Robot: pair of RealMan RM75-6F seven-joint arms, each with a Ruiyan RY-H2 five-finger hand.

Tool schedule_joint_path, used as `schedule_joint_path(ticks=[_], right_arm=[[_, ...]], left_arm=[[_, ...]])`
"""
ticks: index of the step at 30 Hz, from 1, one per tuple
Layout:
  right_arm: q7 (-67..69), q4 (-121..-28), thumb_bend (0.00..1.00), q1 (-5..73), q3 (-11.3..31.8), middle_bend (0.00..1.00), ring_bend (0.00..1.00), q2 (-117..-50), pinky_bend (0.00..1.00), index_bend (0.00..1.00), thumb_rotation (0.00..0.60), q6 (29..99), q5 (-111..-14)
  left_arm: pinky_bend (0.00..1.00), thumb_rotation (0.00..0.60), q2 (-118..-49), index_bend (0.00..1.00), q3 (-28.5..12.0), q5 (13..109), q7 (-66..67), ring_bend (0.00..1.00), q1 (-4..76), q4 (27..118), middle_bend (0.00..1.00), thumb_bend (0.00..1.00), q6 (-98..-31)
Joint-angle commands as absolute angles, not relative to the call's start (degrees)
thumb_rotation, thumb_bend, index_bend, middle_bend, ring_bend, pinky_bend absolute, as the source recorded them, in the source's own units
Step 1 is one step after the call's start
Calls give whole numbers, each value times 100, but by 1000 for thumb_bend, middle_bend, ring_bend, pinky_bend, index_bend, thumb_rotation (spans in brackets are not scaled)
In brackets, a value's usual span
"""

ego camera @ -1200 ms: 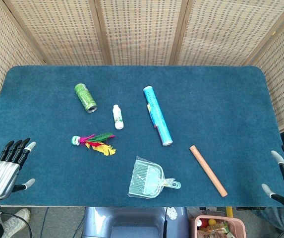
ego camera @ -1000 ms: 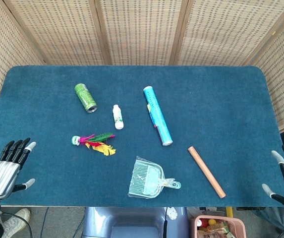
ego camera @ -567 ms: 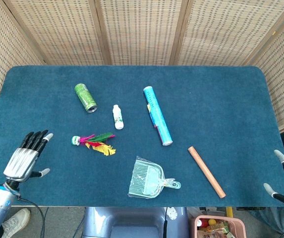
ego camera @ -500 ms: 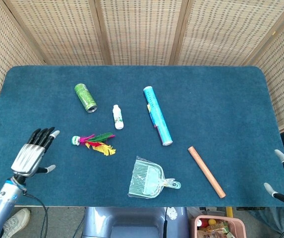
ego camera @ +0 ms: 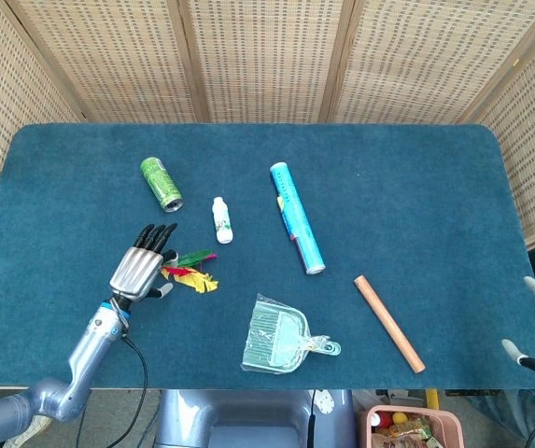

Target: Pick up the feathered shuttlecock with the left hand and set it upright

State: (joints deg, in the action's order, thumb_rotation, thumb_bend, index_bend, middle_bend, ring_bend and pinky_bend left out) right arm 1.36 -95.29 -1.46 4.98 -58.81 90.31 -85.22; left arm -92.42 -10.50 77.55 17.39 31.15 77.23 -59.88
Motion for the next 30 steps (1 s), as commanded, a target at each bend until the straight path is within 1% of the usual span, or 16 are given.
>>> schedule_joint_path(ticks=[1, 6, 19, 24, 30], right_arm=[[173, -9516, 0, -141, 502, 0, 0, -5871, 0, 0, 600, 9017, -8507], [221, -9506, 0, -137, 508, 0, 0, -5860, 0, 0, 600, 9006, -8487], [281, -9483, 0, -115, 497, 0, 0, -5849, 0, 0, 600, 8939, -8462], [298, -9468, 0, -105, 503, 0, 0, -5847, 0, 0, 600, 8912, -8429], [298, -9461, 0, -91, 496, 0, 0, -5843, 0, 0, 600, 8879, -8420]], left_arm=[[0, 600, -9369, 493, -1077, 7618, 1831, 0, 3202, 7593, 0, 260, -5935], [0, 600, -9469, 503, -1028, 7498, 1908, 0, 3266, 7481, 0, 302, -5880], [0, 600, -9689, 513, -1028, 7287, 1691, 0, 3420, 7085, 0, 309, -5685], [0, 600, -9753, 556, -1025, 7261, 1674, 0, 3493, 7008, 0, 380, -5680], [0, 600, -9779, 558, -1014, 7173, 1798, 0, 3556, 7017, 0, 400, -5651]])
